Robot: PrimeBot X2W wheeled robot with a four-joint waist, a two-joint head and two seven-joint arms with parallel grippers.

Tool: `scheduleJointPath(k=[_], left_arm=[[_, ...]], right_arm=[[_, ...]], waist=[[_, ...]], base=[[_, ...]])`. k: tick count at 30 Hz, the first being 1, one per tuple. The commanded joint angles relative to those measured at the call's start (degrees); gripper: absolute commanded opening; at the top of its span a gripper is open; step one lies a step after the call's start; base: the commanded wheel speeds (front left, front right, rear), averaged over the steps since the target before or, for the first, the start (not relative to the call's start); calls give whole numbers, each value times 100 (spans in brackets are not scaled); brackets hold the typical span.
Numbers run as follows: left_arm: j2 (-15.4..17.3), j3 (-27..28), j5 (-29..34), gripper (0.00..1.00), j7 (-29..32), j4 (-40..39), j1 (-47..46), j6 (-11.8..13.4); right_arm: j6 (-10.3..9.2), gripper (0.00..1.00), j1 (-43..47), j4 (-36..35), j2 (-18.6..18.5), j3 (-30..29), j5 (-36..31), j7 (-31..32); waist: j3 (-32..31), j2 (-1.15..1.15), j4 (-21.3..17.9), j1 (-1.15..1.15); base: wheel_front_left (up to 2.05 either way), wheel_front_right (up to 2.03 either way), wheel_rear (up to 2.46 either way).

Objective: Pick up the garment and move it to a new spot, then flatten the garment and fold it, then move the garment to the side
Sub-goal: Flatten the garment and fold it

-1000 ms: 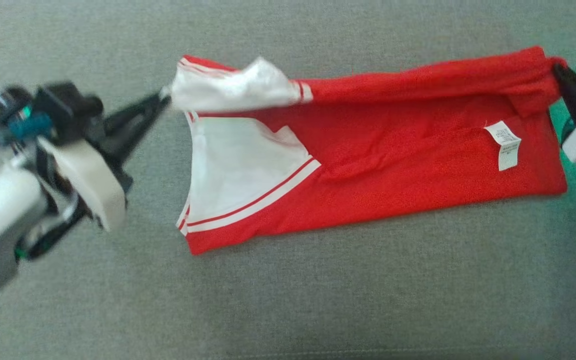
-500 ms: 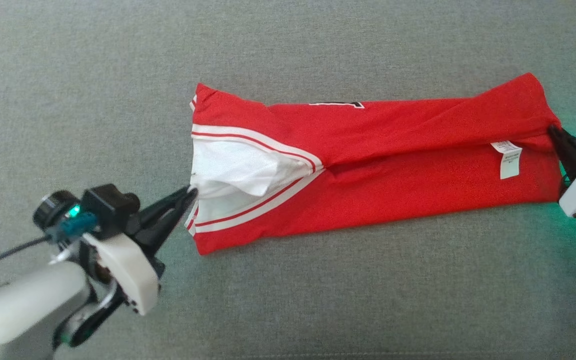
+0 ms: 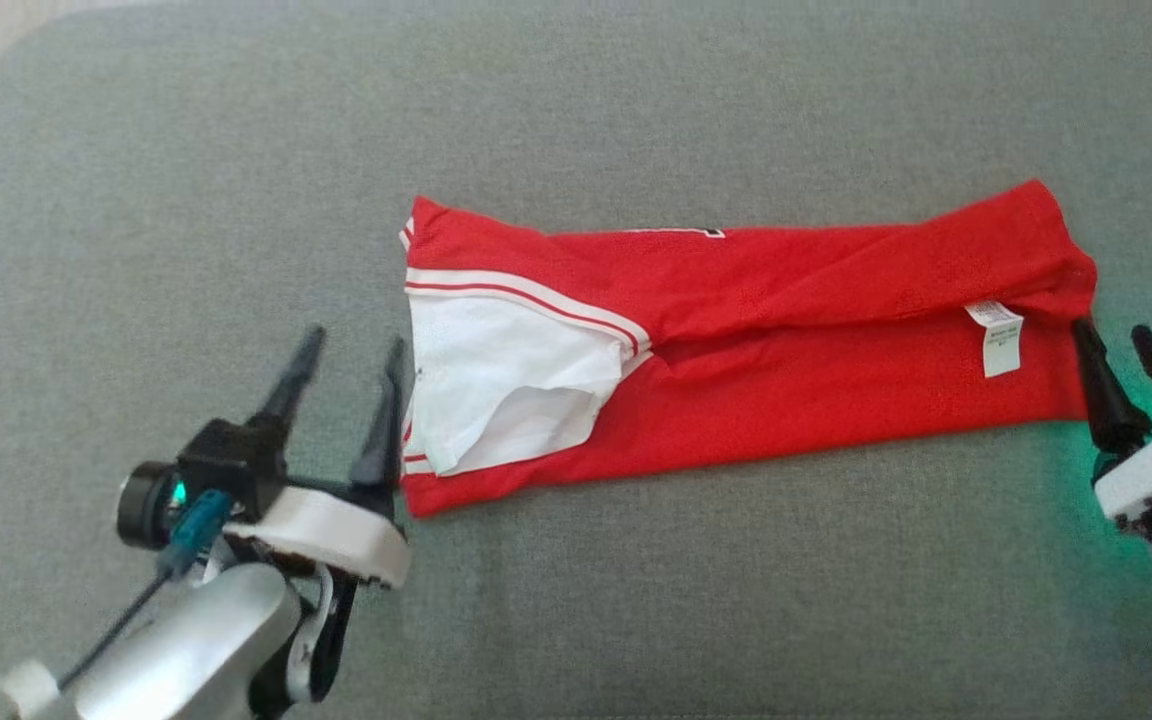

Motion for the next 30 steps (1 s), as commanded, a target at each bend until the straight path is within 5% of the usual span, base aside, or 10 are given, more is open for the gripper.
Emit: scheduleJointPath(k=[1, 7, 21, 22, 25, 30], left_arm=[[100, 444, 191, 100, -66, -157, -37, 83], [-758, 2027, 1818, 100, -69, -508, 1197, 179], [-1753, 3154, 3396, 100, -70, -517, 1912, -1022], [-1774, 3217, 3449, 100, -70, -500, 1952, -1089], [-1835, 3416, 3577, 100, -71, -454, 2054, -1267], [-1961, 3709, 3762, 100, -71, -446, 2173, -1485]], right_arm=[[39, 100, 4, -148, -115, -53, -33, -118], [39, 100, -51, 209, 240, -666, -306, -389], [39, 100, -581, 2213, 831, -1115, -1007, 31], [39, 96, -542, 2212, 888, -1085, -992, 86], [39, 0, -425, 2152, 1007, -1013, -908, 236], [39, 0, -364, 1953, 989, -1000, -825, 145]], waist=[[-57, 0, 43, 1], [-203, 0, 244, 1], [-114, 0, 732, 1], [-123, 0, 726, 1], [-183, 0, 707, 1], [-290, 0, 651, 1]], base=[[0, 0, 0], [0, 0, 0], [0, 0, 0], [0, 0, 0], [0, 0, 0], [0, 0, 0]])
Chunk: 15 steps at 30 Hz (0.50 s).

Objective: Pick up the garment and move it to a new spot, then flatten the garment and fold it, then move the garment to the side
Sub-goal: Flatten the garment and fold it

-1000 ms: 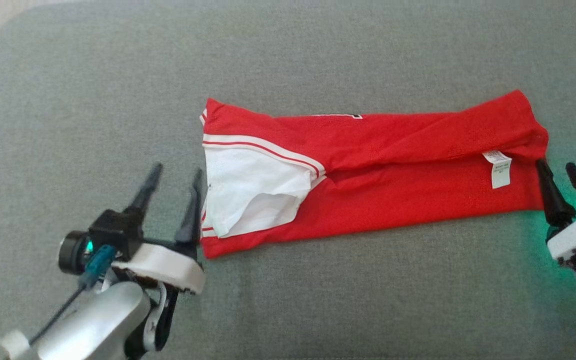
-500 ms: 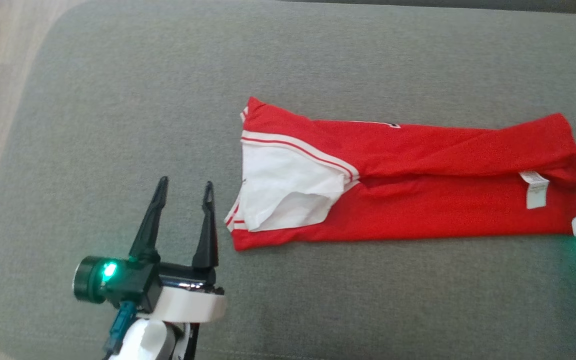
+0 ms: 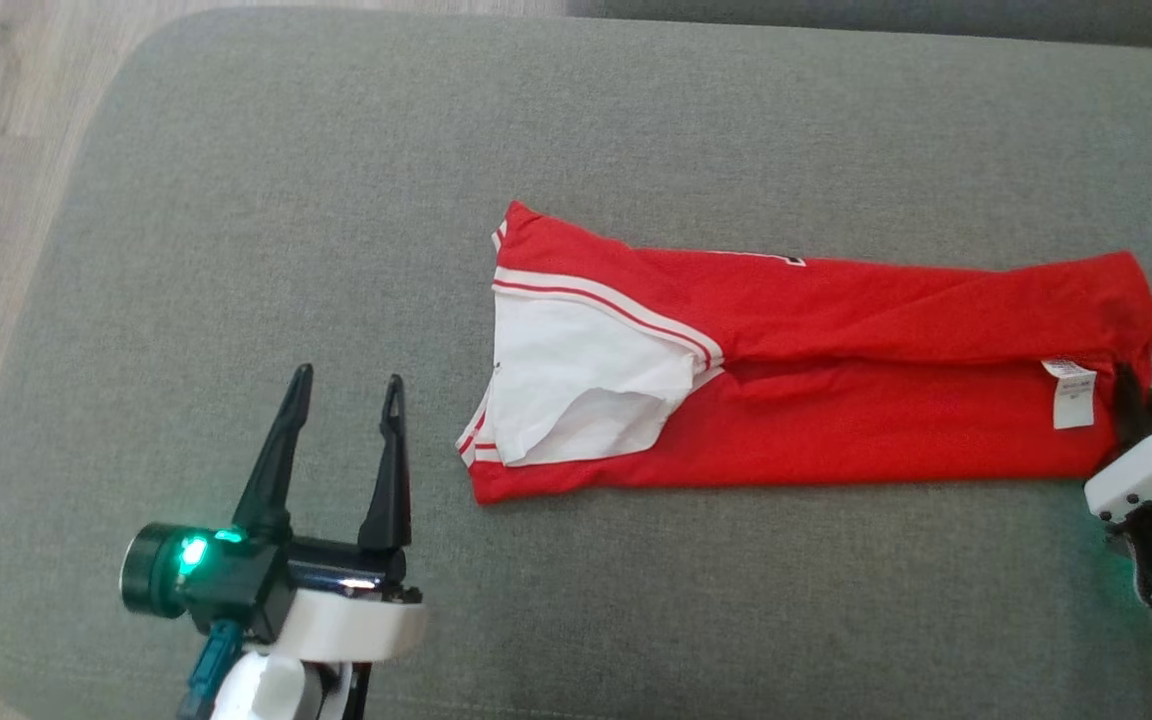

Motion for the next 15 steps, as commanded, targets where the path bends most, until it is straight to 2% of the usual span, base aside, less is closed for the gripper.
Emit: scheduleJointPath(k=[1, 4, 10, 12, 15], left_arm=[[-24, 297, 107, 100, -45, -162, -55, -78], [-95, 425, 206, 100, -45, -165, 17, -180], [-187, 641, 345, 100, -46, -95, 211, -408], [-196, 673, 361, 100, -46, -85, 233, -428], [-245, 758, 383, 100, -46, -53, 288, -503]], right_arm=[[39, 0, 159, -74, -81, 107, 19, -94], [39, 0, 94, -102, -325, -2, 57, -185], [39, 0, -43, -246, -1133, -307, 61, 7], [39, 0, -49, -357, -1181, -333, 77, 85], [39, 0, -31, -925, -1140, -392, 180, 359]], waist=[[-53, 0, -42, 0], [-126, 0, -116, 0], [-338, 0, -327, 0], [-367, 0, -354, 0], [-468, 0, -426, 0]], base=[[0, 0, 0], [0, 0, 0], [0, 0, 0], [0, 0, 0], [0, 0, 0]])
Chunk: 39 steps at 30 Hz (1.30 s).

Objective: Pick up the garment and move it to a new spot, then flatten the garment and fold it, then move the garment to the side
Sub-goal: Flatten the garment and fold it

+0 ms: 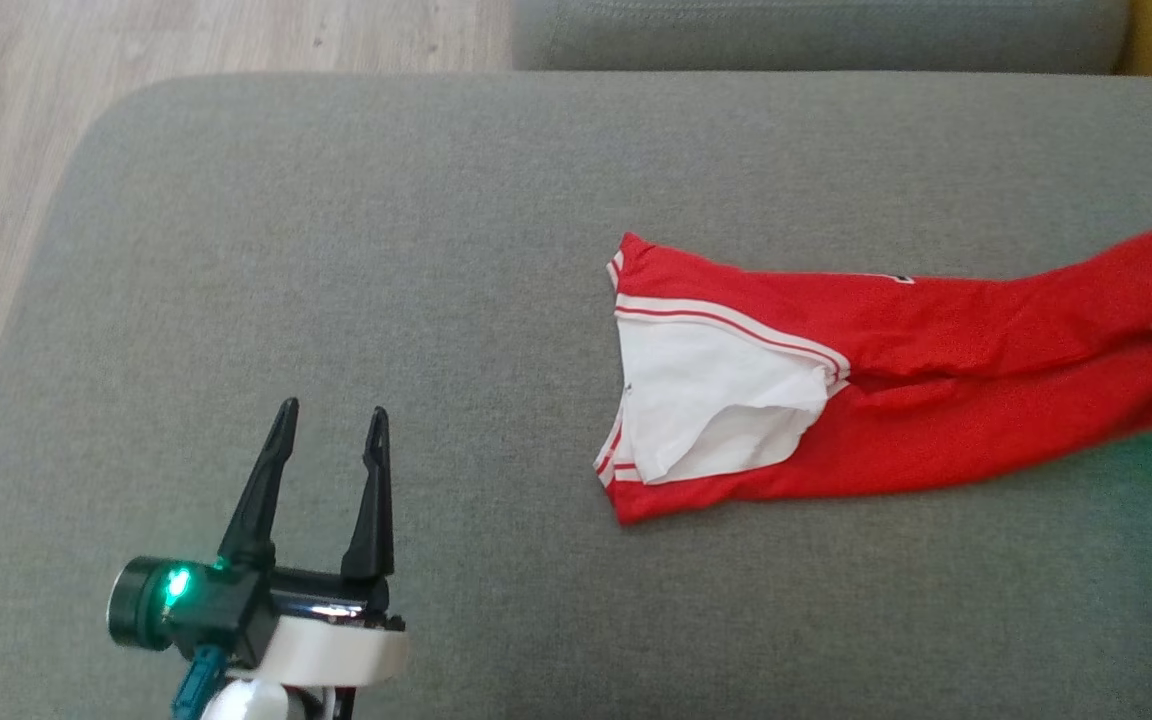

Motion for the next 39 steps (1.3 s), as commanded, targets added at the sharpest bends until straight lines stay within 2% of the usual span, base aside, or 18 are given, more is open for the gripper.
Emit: scheduleJointPath(k=[1, 6, 9, 13, 16, 20, 23, 24, 25, 26, 27, 28, 31, 34, 39], left_arm=[[-21, 254, 32, 100, -46, -150, -79, -49], [-179, 407, 20, 100, -46, -130, -25, -176], [-267, 445, 68, 100, -46, -111, -44, -254], [-366, 516, 99, 100, -46, -91, -75, -365], [-426, 552, 141, 100, -46, -56, -102, -444], [-504, 594, 191, 100, -46, -5, -147, -525], [-559, 627, 221, 100, -46, 18, -175, -569], [-575, 642, 228, 100, -46, 20, -179, -580], [-591, 653, 237, 100, -46, 23, -181, -592], [-606, 669, 243, 100, -46, 28, -185, -600], [-620, 685, 248, 100, -46, 36, -186, -609], [-632, 696, 255, 100, -46, 46, -186, -618], [-665, 715, 278, 100, -46, 76, -195, -649], [-687, 784, 291, 100, -46, 89, -185, -655], [-709, 904, 339, 100, -46, 57, -96, -656]], right_arm=[[39, 0, -1, -353, -95, 53, 18, 63], [39, 0, 182, -1760, 574, -26, 187, 685], [39, 0, 297, -2437, 1124, -91, 54, 1024], [39, 0, 364, -2970, 2045, -150, -316, 1330], [39, 0, 387, -3117, 2748, -126, -660, 1505], [39, 0, 447, -3050, 3055, 95, -993, 1614], [39, 0, 493, -2902, 3075, 491, -747, 1479], [39, 23, 500, -2800, 3076, 620, -608, 1401], [39, 50, 480, -2693, 3077, 759, -513, 1312], [39, 52, 459, -2568, 3078, 895, -412, 1233], [39, 67, 432, -2444, 3078, 1034, -288, 1158], [39, 100, 401, -2335, 3078, 1173, -162, 1076], [39, 100, 266, -2183, 3079, 1523, 267, 718], [39, 100, 73, -2131, 3079, 1605, 493, 198], [39, 100, -123, -1896, 3079, 1140, -1, -524]], waist=[[-77, 0, -57, 0], [-175, 0, -105, 0], [-169, 0, -59, 0], [-121, 0, 88, 0], [-81, 0, 229, 0], [-29, 0, 433, 0], [16, 0, 557, 0], [33, 0, 586, 0], [51, 0, 609, 0], [62, 0, 627, 0], [71, 0, 642, 0], [81, 0, 653, 0], [86, 0, 677, 0], [44, 0, 614, 0], [-156, 0, 417, 0]], base=[[0, 0, 0], [0, 0, 0], [0, 0, 0], [0, 0, 0], [0, 0, 0], [0, 0, 0], [0, 0, 0], [0, 0, 0], [0, 0, 0], [0, 0, 0], [0, 0, 0], [0, 0, 0], [0, 0, 0], [0, 0, 0], [0, 0, 0]])
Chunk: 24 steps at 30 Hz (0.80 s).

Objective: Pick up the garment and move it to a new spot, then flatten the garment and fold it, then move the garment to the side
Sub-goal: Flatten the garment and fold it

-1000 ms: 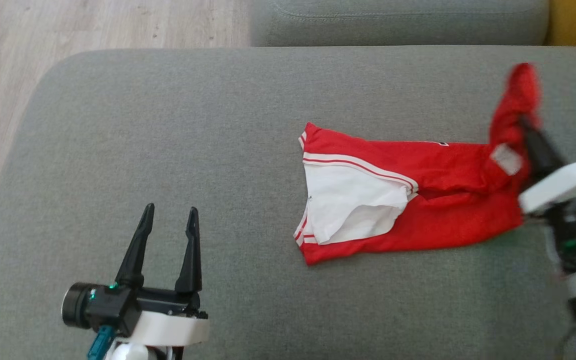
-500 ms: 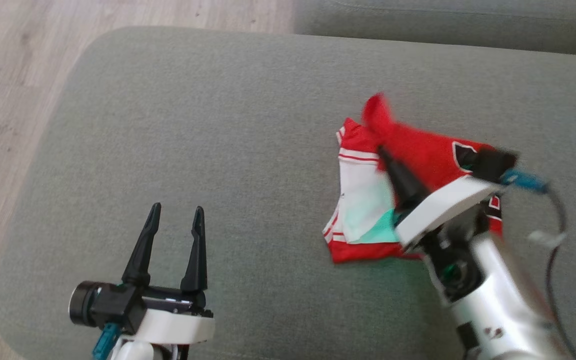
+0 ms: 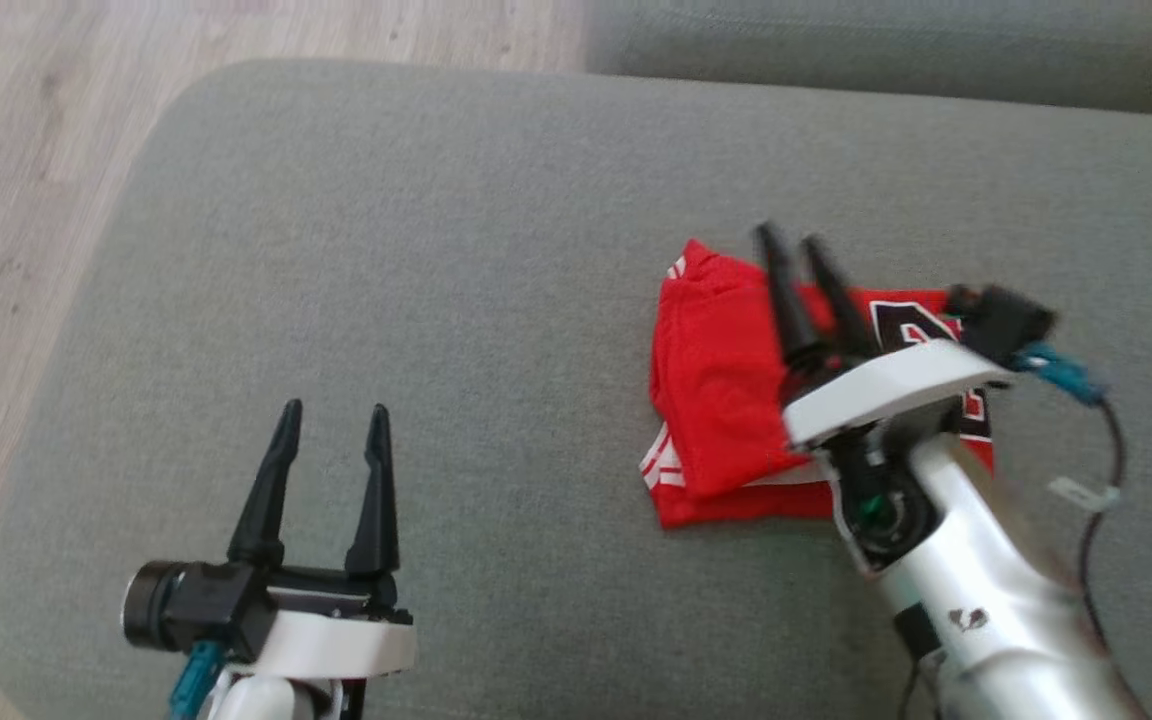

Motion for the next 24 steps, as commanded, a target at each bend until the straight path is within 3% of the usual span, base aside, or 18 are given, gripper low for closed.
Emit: scheduleJointPath(k=[1, 4, 12, 18, 24], left_arm=[[-10, 231, 58, 100, -46, -185, -150, -8], [-19, 302, 87, 100, -46, -213, -50, 6], [-36, 367, 101, 100, -46, -221, 260, -26], [-46, 401, 83, 100, -46, -288, 478, 10], [-53, 509, -34, 100, -46, -333, 909, 274]], right_arm=[[39, 100, -96, -132, 59, -33, -188, -156], [39, 100, 30, -161, -7, -451, -600, -402], [39, 100, 1186, -484, -614, -1390, -1598, -706], [39, 100, 2177, -983, -1059, -1466, -2474, -740], [39, 100, 2966, -1529, -996, -1654, -3228, -744]], waist=[[-109, 0, -99, 0], [-300, 0, -228, 0], [-807, 0, -468, 0], [-1015, 0, -630, 0], [-1316, 0, -751, 0]], base=[[0, 0, 0], [0, 0, 0], [0, 0, 0], [0, 0, 0], [0, 0, 0]])
